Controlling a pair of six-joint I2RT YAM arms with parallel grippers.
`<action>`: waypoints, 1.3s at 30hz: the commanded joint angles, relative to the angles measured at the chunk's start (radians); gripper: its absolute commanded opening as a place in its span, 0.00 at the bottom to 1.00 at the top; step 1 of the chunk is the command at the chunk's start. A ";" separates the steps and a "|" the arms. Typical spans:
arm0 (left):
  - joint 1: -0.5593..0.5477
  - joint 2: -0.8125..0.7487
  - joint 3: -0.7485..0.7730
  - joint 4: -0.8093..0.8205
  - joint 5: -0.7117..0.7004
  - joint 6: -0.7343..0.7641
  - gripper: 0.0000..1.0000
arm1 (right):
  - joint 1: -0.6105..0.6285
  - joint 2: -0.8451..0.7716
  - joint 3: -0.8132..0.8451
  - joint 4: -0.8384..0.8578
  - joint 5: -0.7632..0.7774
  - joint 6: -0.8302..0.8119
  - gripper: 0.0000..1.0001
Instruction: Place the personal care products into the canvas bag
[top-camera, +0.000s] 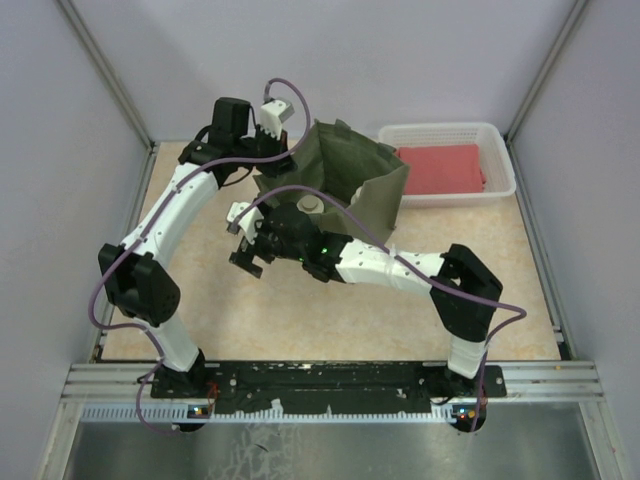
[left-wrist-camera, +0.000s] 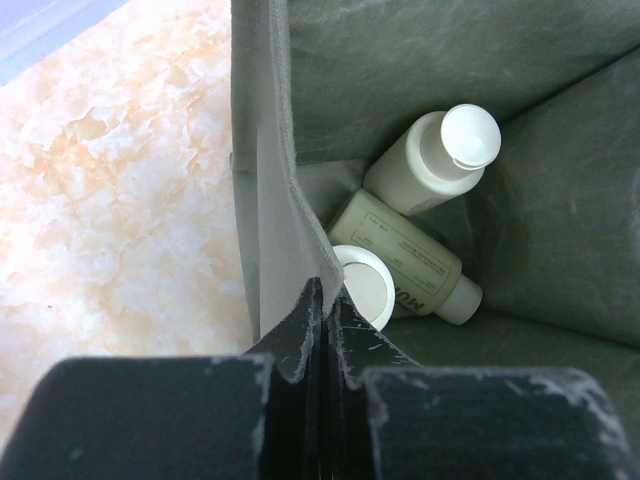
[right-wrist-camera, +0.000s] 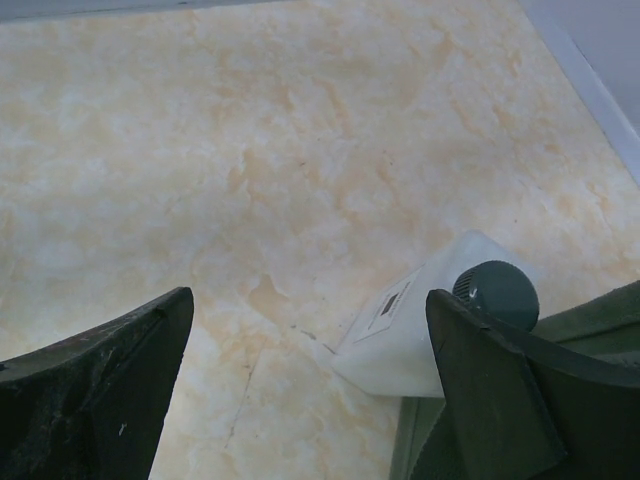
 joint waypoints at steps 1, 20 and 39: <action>0.008 -0.041 -0.017 0.019 0.008 0.011 0.00 | -0.026 0.047 0.100 0.014 0.077 0.002 0.99; 0.021 -0.013 -0.024 0.037 0.002 0.009 0.00 | -0.069 0.057 0.109 -0.059 0.319 0.007 0.99; 0.034 0.006 0.002 0.040 0.007 0.009 0.00 | -0.164 0.210 0.211 -0.032 0.131 0.036 0.99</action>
